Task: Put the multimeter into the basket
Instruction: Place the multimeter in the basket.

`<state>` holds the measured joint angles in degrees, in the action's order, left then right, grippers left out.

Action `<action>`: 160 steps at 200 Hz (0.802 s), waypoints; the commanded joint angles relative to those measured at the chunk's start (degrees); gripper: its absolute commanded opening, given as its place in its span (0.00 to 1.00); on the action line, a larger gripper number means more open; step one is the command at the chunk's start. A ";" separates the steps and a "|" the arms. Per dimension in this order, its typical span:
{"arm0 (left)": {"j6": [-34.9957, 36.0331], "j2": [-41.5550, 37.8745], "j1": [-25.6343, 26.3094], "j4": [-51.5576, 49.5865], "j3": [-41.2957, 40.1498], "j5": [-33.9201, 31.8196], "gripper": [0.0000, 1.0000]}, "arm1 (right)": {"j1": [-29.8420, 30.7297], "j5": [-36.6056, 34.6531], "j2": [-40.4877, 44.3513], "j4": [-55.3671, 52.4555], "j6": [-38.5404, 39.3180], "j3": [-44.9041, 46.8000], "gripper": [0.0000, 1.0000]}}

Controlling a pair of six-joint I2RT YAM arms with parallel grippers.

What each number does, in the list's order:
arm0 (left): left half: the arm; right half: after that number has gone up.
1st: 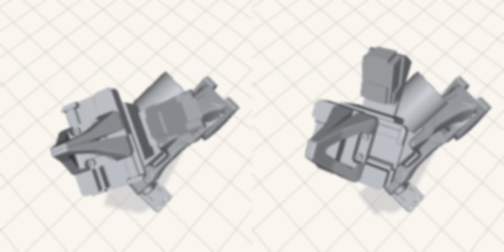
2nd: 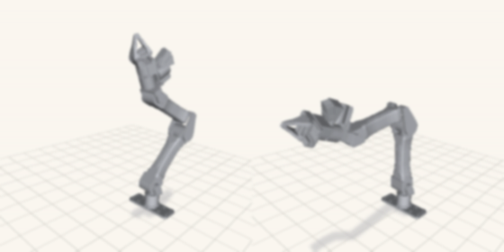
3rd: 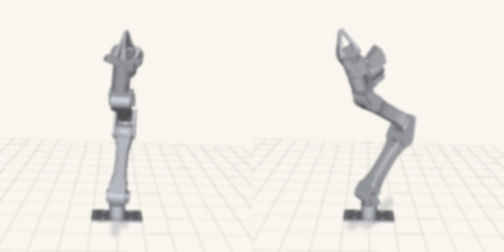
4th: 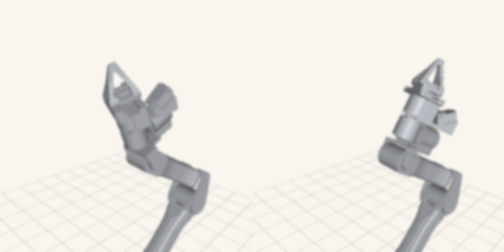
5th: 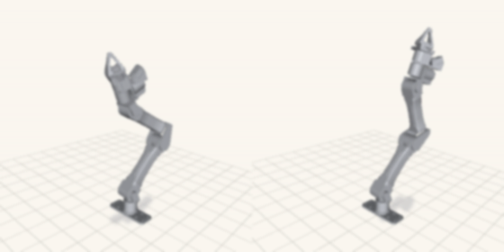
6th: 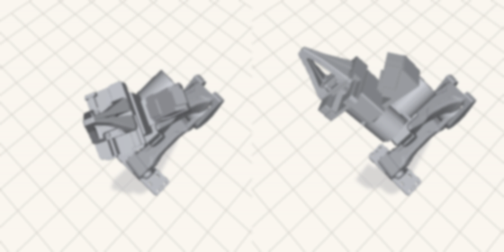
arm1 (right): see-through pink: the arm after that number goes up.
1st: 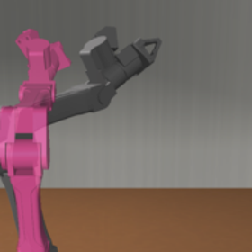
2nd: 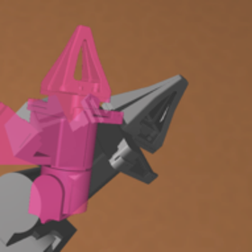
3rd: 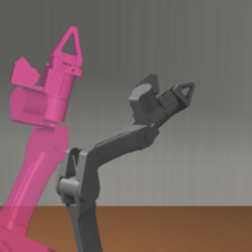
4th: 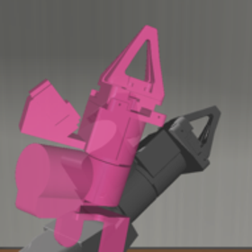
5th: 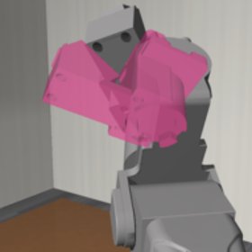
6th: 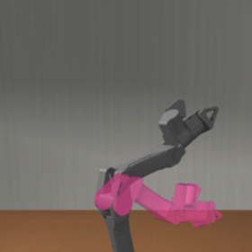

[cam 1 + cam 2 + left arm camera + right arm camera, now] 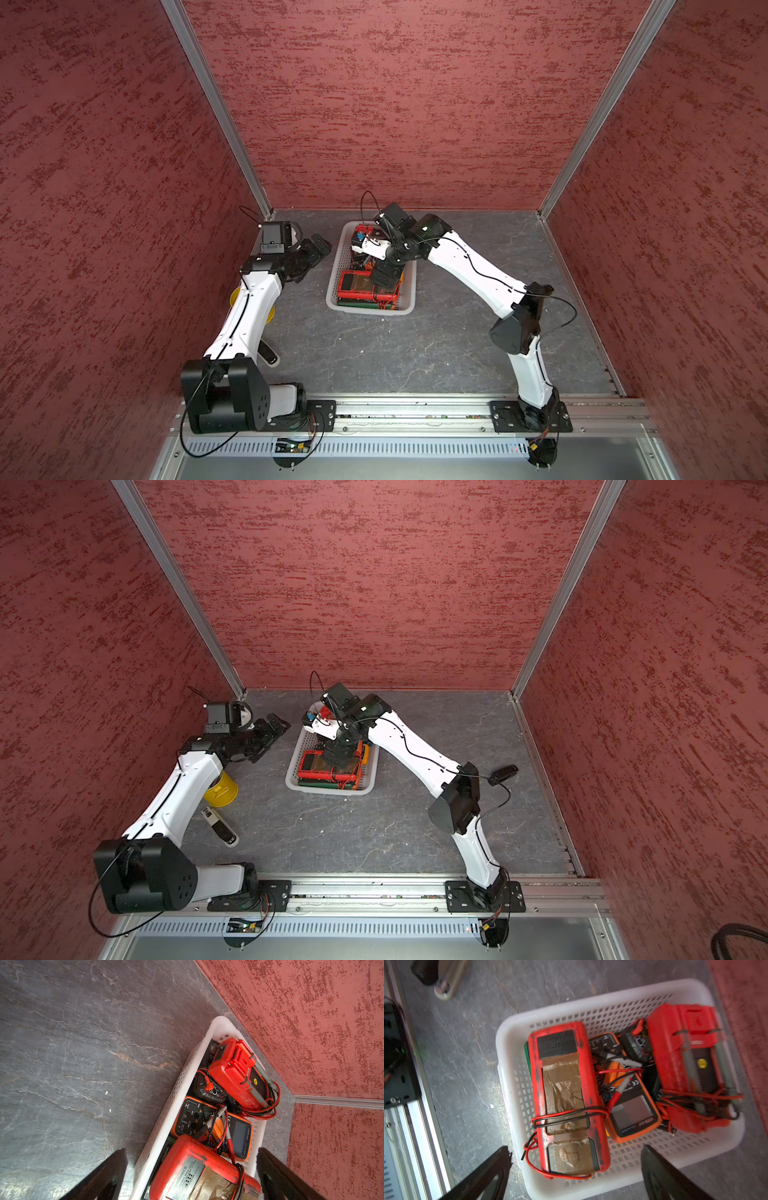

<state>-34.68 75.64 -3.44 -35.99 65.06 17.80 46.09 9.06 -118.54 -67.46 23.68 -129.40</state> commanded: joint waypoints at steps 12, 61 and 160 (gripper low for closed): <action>2.87 0.45 -0.89 0.73 2.62 -1.41 1.00 | -6.88 -2.07 14.06 16.48 -11.05 12.45 0.99; 6.29 1.29 -0.91 6.11 0.90 -6.05 1.00 | -15.58 -21.06 40.75 44.08 -23.19 46.34 0.99; 25.09 5.53 -1.14 25.40 -9.44 -12.00 1.00 | -33.35 -38.01 54.05 49.74 -38.54 72.53 0.99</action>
<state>-18.24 79.46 -4.23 -17.85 57.08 7.35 15.79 -25.54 -61.45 -16.23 -10.28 -58.28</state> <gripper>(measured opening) 0.996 0.990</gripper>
